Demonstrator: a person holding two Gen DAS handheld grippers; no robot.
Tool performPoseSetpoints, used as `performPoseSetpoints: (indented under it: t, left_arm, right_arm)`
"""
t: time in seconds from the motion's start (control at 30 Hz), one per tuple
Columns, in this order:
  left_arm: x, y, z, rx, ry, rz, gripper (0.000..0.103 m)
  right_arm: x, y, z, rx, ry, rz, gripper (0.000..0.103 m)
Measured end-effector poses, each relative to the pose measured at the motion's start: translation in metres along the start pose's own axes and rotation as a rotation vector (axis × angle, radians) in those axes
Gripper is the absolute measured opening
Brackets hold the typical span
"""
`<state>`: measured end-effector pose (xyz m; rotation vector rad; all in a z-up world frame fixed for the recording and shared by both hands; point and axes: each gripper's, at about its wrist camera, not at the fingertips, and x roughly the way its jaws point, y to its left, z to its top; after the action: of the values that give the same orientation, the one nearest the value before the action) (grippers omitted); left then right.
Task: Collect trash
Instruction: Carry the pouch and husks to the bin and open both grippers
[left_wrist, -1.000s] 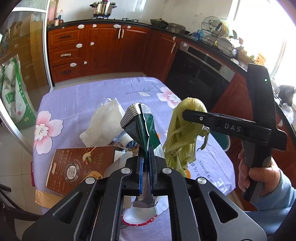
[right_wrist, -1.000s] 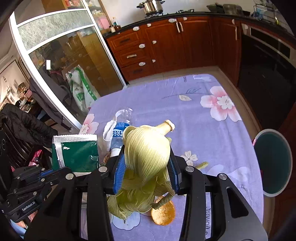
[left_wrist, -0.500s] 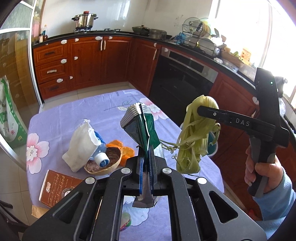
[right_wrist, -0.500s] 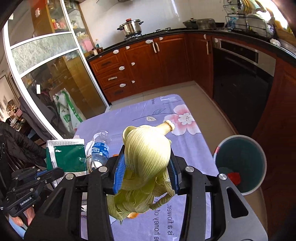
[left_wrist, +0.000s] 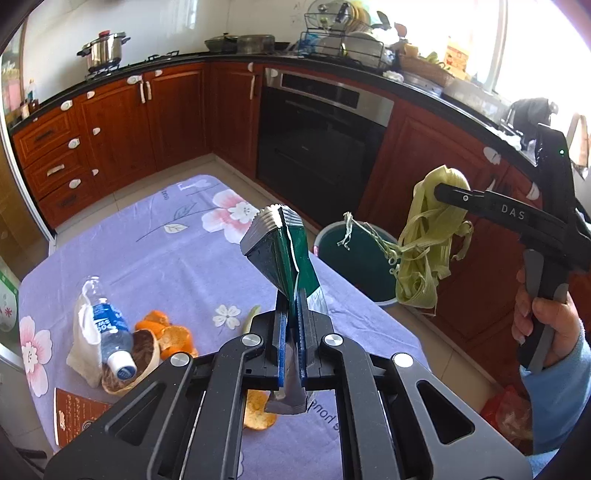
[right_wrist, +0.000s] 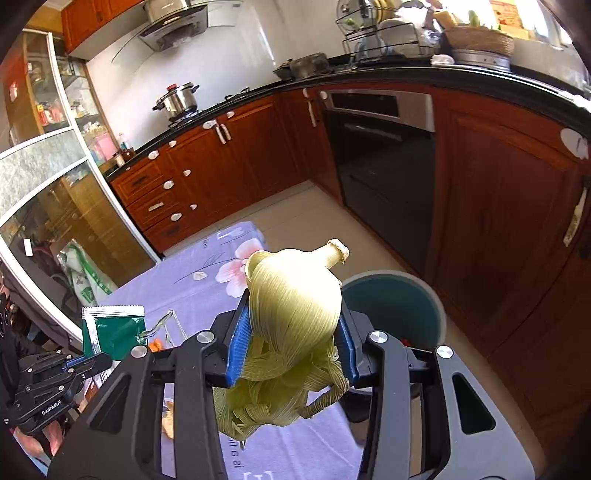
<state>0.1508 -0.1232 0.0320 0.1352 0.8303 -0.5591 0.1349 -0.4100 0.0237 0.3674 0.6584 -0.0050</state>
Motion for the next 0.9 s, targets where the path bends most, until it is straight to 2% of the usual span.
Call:
performPoseSetpoints:
  t: [0.2,0.4,0.63,0.8,0.87,0.9]
  left_arm:
    - [0.047,-0.043,0.021,0.074,0.057,-0.022,0.006]
    - [0.106,-0.086,0.046,0.131,0.120,-0.050,0.006]
    - [0.182,-0.126,0.068,0.179,0.198,-0.074,0.006]
    - [0.224,-0.136,0.078,0.163,0.249,-0.077,0.012]
    - [0.234,-0.140,0.082,0.161,0.255,-0.081,0.017]
    - [0.237,-0.141,0.084,0.162,0.254,-0.077,0.027]
  right_arm:
    - [-0.003,-0.053,0.001,0.058,-0.036,-0.088,0.039]
    - [0.008,-0.109,-0.002,0.131,-0.030,-0.197,0.039]
    - [0.023,-0.145,-0.002,0.158,0.000,-0.258,0.039]
    - [0.040,-0.158,0.001,0.155,0.040,-0.277,0.039]
    - [0.046,-0.162,0.003,0.152,0.049,-0.279,0.039]
    - [0.050,-0.162,0.005,0.150,0.053,-0.279,0.039]
